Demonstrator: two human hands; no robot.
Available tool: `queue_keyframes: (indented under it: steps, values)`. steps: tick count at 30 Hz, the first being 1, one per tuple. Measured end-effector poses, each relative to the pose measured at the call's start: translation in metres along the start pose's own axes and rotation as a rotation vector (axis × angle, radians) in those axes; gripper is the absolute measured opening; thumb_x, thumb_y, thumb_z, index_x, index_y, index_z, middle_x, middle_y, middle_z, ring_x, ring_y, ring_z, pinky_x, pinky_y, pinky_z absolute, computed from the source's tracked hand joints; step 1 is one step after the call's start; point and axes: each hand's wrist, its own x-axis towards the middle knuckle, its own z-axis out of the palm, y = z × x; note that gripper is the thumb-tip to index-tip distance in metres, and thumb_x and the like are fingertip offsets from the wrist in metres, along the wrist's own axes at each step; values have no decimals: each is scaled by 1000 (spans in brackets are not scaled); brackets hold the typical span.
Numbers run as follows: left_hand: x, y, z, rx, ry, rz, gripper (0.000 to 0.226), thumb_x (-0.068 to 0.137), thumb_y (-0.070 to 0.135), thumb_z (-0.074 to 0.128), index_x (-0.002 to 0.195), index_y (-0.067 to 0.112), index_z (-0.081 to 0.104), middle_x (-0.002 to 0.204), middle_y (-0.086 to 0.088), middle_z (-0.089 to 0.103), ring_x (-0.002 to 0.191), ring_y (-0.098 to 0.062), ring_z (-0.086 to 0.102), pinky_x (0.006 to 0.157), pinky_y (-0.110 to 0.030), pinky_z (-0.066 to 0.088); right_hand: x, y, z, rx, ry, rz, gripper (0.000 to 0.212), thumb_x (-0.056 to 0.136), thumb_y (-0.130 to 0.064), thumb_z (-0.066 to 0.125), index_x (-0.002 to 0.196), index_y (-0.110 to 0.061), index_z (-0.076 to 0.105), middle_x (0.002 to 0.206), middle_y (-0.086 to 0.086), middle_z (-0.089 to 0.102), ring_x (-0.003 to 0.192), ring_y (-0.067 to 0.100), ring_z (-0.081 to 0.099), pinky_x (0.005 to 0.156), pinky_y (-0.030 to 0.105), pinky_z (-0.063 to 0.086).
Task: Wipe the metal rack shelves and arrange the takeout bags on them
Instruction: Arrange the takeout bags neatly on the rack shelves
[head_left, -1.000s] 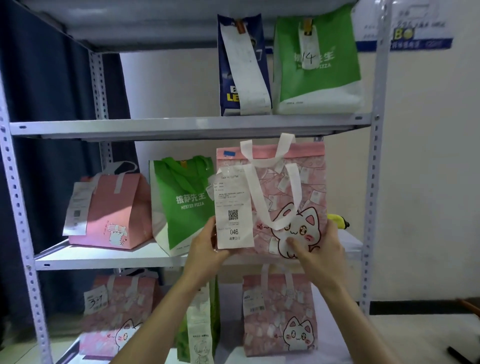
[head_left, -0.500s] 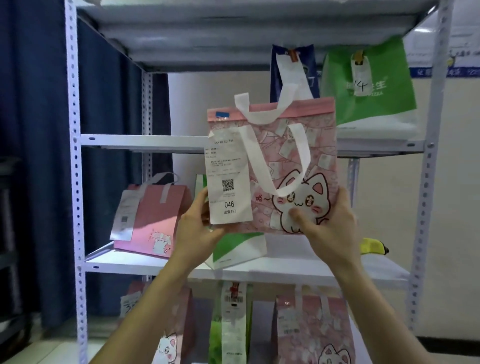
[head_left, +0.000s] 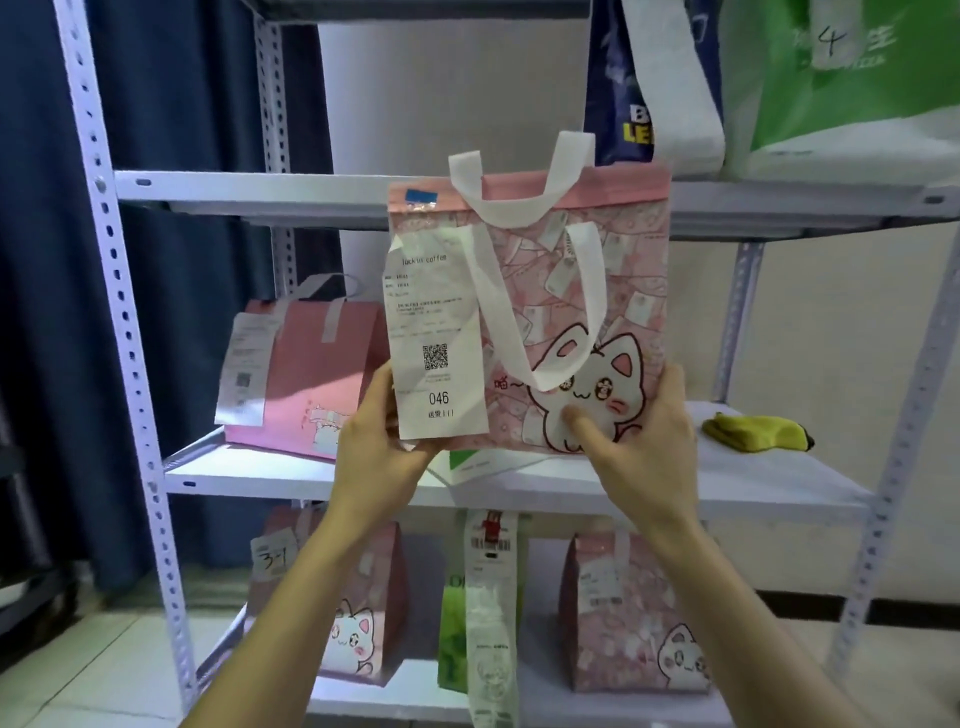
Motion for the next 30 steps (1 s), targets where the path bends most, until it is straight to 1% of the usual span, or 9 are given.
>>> queue_keyframes:
  steps: [4, 9, 12, 16, 18, 21, 24, 26, 30]
  values:
    - [5, -6, 9, -63, 0, -12, 86, 77, 25, 99, 149, 35, 52, 130, 19, 73, 121, -6, 71, 91, -48, 66, 7, 4, 1, 39, -18, 4, 61, 77, -31, 93, 118, -24, 49, 99, -22, 66, 93, -3, 68, 73, 31, 63]
    - [20, -8, 5, -51, 11, -2, 84, 74, 37, 100, 145, 36, 54, 129, 22, 72, 118, -2, 71, 86, -19, 62, 15, 16, 13, 65, -17, -15, 60, 77, -35, 92, 116, -27, 47, 104, -22, 63, 94, 1, 66, 73, 17, 55]
    - [30, 2, 1, -8, -3, -57, 78, 76, 39, 93, 141, 48, 51, 128, 25, 71, 117, -3, 72, 84, -15, 59, 22, 13, 15, 63, -64, 35, 64, 79, -30, 93, 121, -30, 44, 108, -31, 59, 101, -5, 63, 77, 9, 51]
    - [37, 32, -2, 20, -68, -214, 68, 76, 39, 91, 130, 52, 52, 122, 28, 72, 107, 0, 73, 79, -9, 55, 29, -6, 3, 3, -124, 181, 63, 81, -29, 92, 125, -20, 49, 111, -36, 59, 102, -6, 64, 81, 8, 50]
    - [39, 57, -9, 36, -100, -316, 63, 77, 35, 91, 124, 53, 53, 117, 29, 73, 103, 1, 73, 77, -10, 55, 35, -28, -8, -37, -151, 268, 65, 81, -34, 91, 128, -21, 48, 114, -31, 60, 104, -3, 65, 83, 11, 52]
    - [47, 102, -32, 50, -154, -480, 59, 79, 31, 89, 122, 50, 54, 115, 28, 75, 104, 1, 73, 75, -16, 60, 48, -75, -24, -71, -213, 404, 62, 80, -34, 91, 124, -33, 46, 114, -30, 61, 106, -3, 64, 84, 17, 54]
    - [68, 152, -70, 101, -197, -594, 67, 83, 15, 92, 123, 52, 54, 113, 27, 75, 102, 0, 73, 71, -15, 60, 71, -136, -36, -120, -292, 506, 64, 79, -34, 91, 121, -41, 43, 110, -35, 61, 102, -13, 61, 79, 11, 51]
    - [86, 183, -100, 131, -196, -664, 61, 85, 14, 92, 127, 42, 56, 110, 25, 76, 100, -2, 73, 71, -16, 59, 89, -180, -37, -126, -327, 548, 65, 79, -34, 91, 121, -44, 42, 109, -33, 63, 102, -15, 60, 84, 12, 51]
    - [135, 225, -157, 232, -170, -654, 60, 83, 23, 94, 127, 34, 55, 109, 24, 75, 97, -2, 72, 70, -21, 60, 134, -250, -19, -80, -378, 516, 62, 82, -33, 88, 123, -45, 43, 110, -39, 60, 104, -22, 55, 82, 12, 46]
